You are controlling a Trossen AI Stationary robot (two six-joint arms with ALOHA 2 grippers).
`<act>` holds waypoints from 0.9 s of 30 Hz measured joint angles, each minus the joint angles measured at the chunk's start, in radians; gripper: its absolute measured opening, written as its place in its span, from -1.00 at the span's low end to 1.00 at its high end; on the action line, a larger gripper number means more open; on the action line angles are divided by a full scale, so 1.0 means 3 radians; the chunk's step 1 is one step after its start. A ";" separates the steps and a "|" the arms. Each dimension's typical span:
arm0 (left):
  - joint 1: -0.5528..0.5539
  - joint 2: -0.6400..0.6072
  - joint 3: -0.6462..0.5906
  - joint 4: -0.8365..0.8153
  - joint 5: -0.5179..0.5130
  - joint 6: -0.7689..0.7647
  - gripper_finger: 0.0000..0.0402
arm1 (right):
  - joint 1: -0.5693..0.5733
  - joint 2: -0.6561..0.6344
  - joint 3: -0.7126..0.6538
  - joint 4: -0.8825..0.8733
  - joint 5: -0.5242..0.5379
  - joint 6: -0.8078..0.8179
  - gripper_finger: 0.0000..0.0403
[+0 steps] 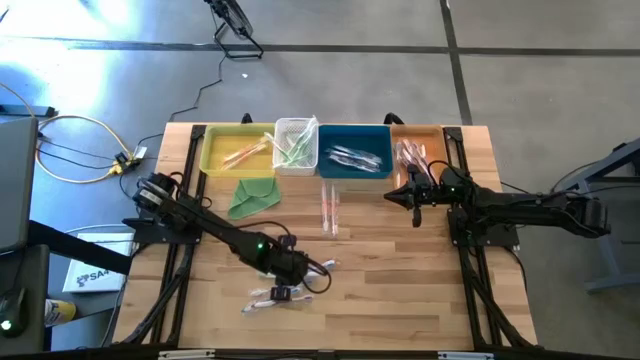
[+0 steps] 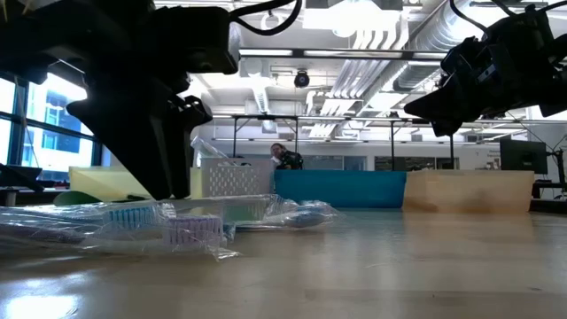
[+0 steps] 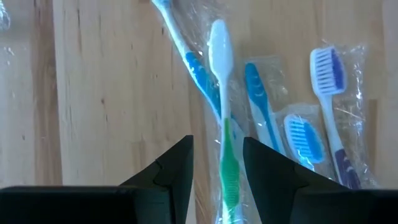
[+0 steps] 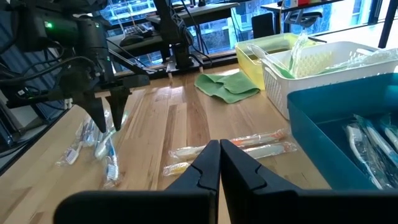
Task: Pick & Place Toothbrushes
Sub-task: Put the green toothbrush into the white bin
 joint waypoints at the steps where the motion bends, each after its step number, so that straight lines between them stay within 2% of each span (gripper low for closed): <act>1: 0.0002 0.0000 0.0000 0.0004 0.0014 0.0001 -0.33 | 0.0001 0.0000 0.0000 0.0000 -0.0001 0.0000 -0.98; 6: 0.0022 0.0019 0.0000 0.0034 0.0164 -0.0001 -0.33 | 0.0000 0.0000 0.0000 0.0000 0.0000 -0.0001 -0.98; 16: 0.0017 0.0211 0.0009 0.0291 0.0230 0.0005 -0.33 | 0.0000 0.0001 0.0000 -0.0027 0.0001 -0.0001 -0.98; 27: 0.0017 0.0216 0.0000 0.0255 0.0263 0.0000 -0.33 | 0.0001 0.0001 0.0000 -0.0011 0.0000 -0.0001 -0.98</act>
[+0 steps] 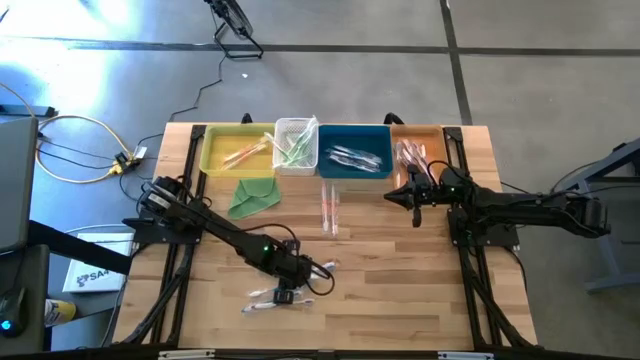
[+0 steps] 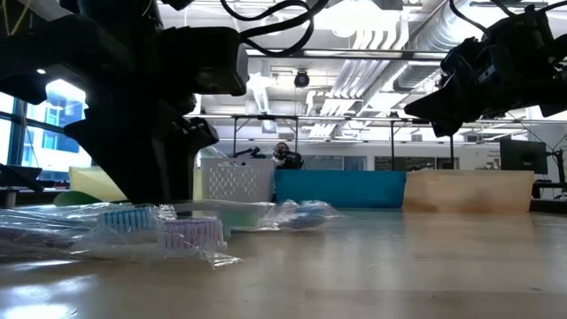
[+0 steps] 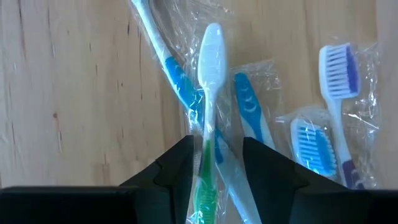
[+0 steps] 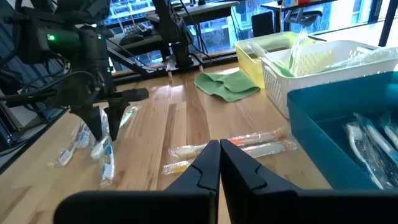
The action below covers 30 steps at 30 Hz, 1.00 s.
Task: Pick & Place Toothbrushes
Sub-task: Put the green toothbrush into the white bin
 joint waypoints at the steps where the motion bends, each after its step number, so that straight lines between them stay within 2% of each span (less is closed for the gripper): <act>1: 0.0000 0.0000 0.0000 0.0001 -0.0001 0.0000 -0.33 | -0.0001 -0.0001 0.0000 0.0002 0.0000 0.0000 -0.98; 30: 0.0000 -0.0022 0.0004 0.0165 -0.0002 0.0001 -0.33 | 0.0000 -0.0001 0.0000 -0.0008 -0.0001 0.0000 -0.98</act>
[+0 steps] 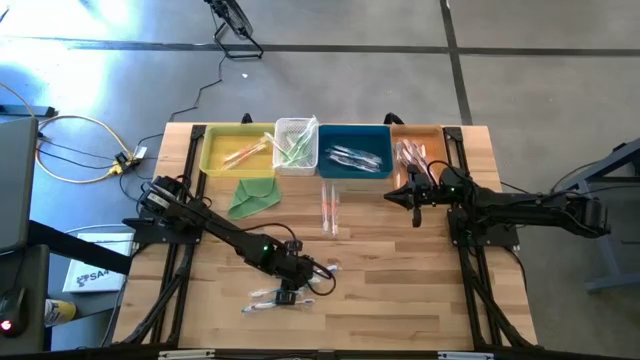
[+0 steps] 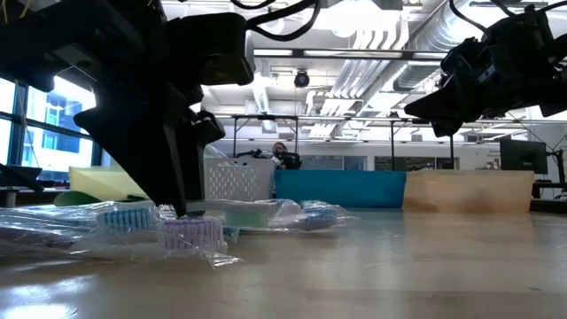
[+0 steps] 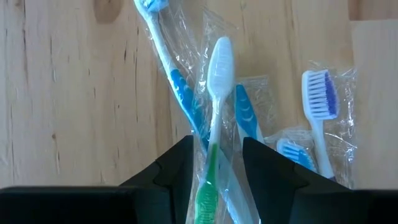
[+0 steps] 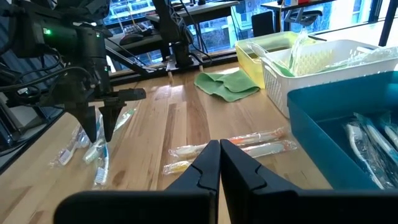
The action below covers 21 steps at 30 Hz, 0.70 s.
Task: Pick & Place Toothbrushes
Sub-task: Put the green toothbrush into the white bin
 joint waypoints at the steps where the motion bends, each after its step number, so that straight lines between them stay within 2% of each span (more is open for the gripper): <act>1: 0.0000 0.0000 0.0000 0.0000 0.0000 -0.0001 -0.33 | 0.0000 0.0000 0.0000 0.0000 0.0001 0.0000 -0.98; 21: 0.0050 0.0001 0.0000 0.0000 -0.0006 0.0002 -0.33 | 0.0000 0.0001 0.0000 0.0000 0.0000 0.0000 -0.98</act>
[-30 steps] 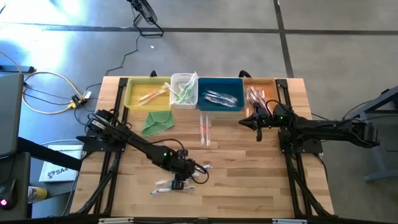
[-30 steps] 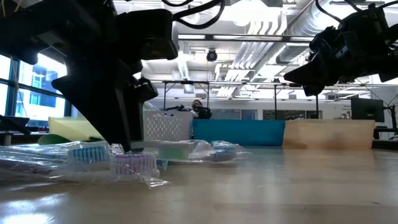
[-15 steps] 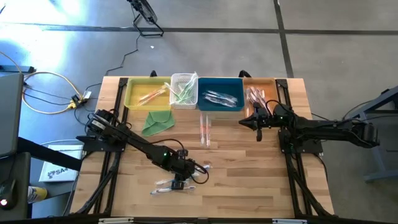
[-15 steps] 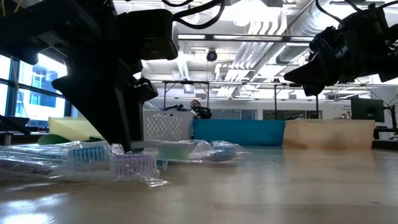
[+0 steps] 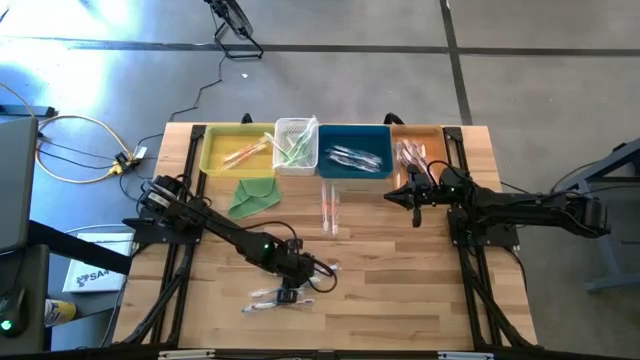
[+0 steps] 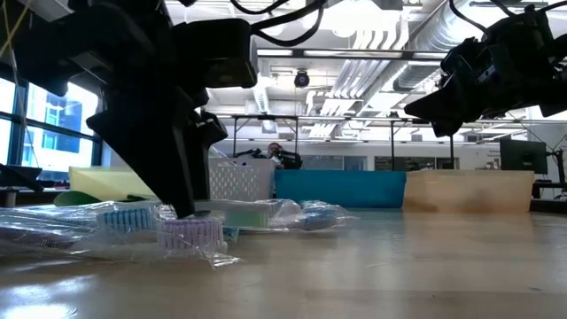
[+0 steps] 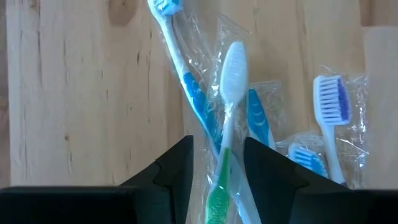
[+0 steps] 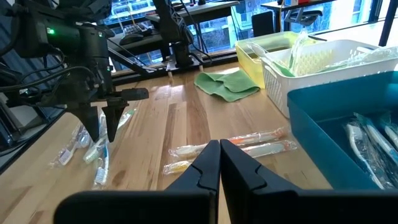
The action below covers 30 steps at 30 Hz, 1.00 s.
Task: Pick & Place Toothbrushes
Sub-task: Put the green toothbrush into the white bin
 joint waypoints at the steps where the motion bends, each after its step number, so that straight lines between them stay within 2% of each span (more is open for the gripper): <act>1: -0.0001 0.0000 0.0000 0.0000 0.0002 0.0001 -0.33 | -0.0001 -0.0001 0.0000 0.0000 0.0000 0.0000 -0.98; 7: -0.0001 0.0000 0.0000 0.0000 0.0006 -0.0001 -0.35 | 0.0000 0.0000 0.0000 0.0000 0.0000 0.0000 -0.98; 17: -0.0001 0.0000 0.0000 -0.0001 0.0006 -0.0002 -0.70 | -0.0001 -0.0001 0.0000 -0.0003 0.0000 0.0000 -0.98; 30: -0.0003 0.0000 0.0000 0.0000 0.0005 -0.0003 -0.93 | 0.0000 -0.0001 0.0000 -0.0005 0.0000 -0.0012 -0.98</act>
